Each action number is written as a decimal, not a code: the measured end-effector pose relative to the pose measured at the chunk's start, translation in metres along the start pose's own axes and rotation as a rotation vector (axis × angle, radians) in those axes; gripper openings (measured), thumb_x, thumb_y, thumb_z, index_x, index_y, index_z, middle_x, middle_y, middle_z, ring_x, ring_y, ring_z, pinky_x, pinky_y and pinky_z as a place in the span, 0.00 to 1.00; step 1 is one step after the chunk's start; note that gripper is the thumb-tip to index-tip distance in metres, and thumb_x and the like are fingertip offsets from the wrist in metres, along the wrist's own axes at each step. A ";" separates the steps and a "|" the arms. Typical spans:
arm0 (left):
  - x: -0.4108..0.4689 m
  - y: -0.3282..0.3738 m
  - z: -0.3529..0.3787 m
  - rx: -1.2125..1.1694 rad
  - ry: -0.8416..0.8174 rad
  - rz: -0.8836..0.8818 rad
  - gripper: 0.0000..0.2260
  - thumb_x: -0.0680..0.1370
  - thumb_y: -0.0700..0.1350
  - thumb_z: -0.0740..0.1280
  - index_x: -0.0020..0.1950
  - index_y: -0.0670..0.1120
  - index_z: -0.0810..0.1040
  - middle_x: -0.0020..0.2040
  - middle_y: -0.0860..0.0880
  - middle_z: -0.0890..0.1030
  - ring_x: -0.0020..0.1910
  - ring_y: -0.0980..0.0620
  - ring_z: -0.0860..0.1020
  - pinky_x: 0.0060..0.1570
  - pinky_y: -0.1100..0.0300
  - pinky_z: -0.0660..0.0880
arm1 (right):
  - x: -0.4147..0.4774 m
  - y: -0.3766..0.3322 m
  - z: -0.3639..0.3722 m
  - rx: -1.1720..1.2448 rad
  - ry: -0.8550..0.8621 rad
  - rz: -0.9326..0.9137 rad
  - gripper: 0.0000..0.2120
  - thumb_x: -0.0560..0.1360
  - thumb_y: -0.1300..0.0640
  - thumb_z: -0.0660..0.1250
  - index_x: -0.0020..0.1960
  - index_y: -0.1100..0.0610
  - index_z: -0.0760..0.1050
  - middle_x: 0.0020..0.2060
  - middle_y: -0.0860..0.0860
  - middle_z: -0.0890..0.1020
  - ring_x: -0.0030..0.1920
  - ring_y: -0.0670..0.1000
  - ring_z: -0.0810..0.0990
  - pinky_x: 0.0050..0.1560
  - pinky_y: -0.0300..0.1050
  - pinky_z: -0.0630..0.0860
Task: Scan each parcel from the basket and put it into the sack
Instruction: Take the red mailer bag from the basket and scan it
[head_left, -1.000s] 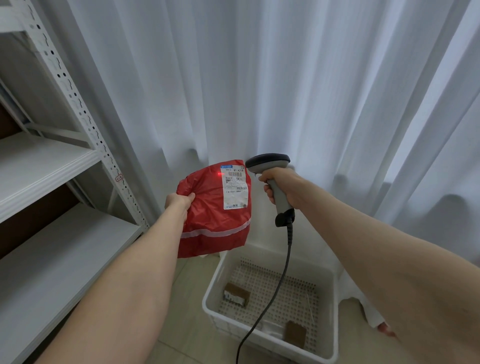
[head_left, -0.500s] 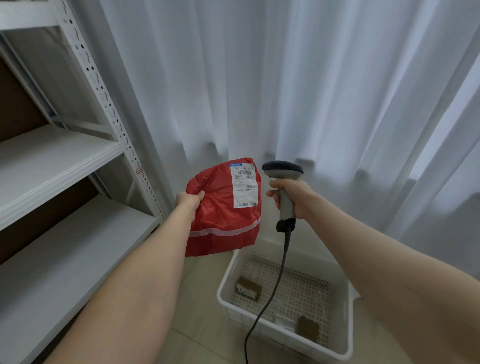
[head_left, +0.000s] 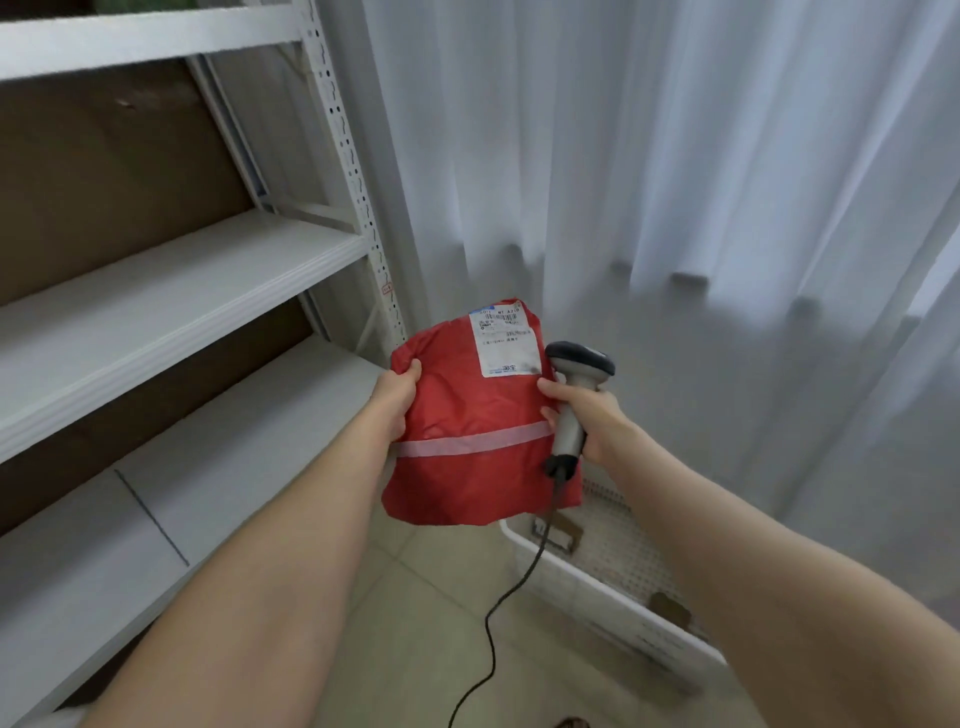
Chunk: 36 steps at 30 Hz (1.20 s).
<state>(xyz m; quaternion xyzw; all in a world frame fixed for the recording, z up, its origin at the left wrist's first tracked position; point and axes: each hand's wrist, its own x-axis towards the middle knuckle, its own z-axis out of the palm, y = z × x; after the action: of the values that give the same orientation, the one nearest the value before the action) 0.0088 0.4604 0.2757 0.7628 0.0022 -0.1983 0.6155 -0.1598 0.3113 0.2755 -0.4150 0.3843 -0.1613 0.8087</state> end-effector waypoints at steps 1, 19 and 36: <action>-0.013 -0.005 -0.015 -0.027 -0.007 -0.020 0.21 0.81 0.51 0.61 0.70 0.41 0.69 0.65 0.43 0.75 0.63 0.44 0.74 0.58 0.56 0.72 | -0.013 0.012 0.002 -0.010 -0.027 0.027 0.15 0.69 0.65 0.76 0.53 0.61 0.76 0.41 0.56 0.82 0.32 0.51 0.80 0.30 0.40 0.80; -0.160 -0.094 -0.331 -0.003 -0.078 -0.307 0.26 0.68 0.42 0.77 0.64 0.42 0.75 0.50 0.44 0.82 0.47 0.45 0.81 0.48 0.53 0.77 | -0.144 0.202 0.182 -0.205 0.000 0.134 0.08 0.72 0.70 0.67 0.49 0.62 0.73 0.27 0.54 0.75 0.20 0.47 0.73 0.24 0.40 0.72; -0.175 -0.258 -0.681 0.278 0.631 -0.229 0.15 0.72 0.36 0.69 0.58 0.38 0.77 0.53 0.37 0.81 0.52 0.39 0.79 0.53 0.51 0.76 | -0.273 0.477 0.414 -0.306 -0.257 0.425 0.04 0.75 0.67 0.67 0.47 0.63 0.74 0.37 0.55 0.76 0.31 0.51 0.75 0.30 0.43 0.77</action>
<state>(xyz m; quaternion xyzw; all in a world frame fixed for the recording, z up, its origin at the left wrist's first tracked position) -0.0122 1.2052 0.1991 0.8575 0.2506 -0.0191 0.4489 -0.0524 0.9842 0.1783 -0.4594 0.3767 0.1254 0.7946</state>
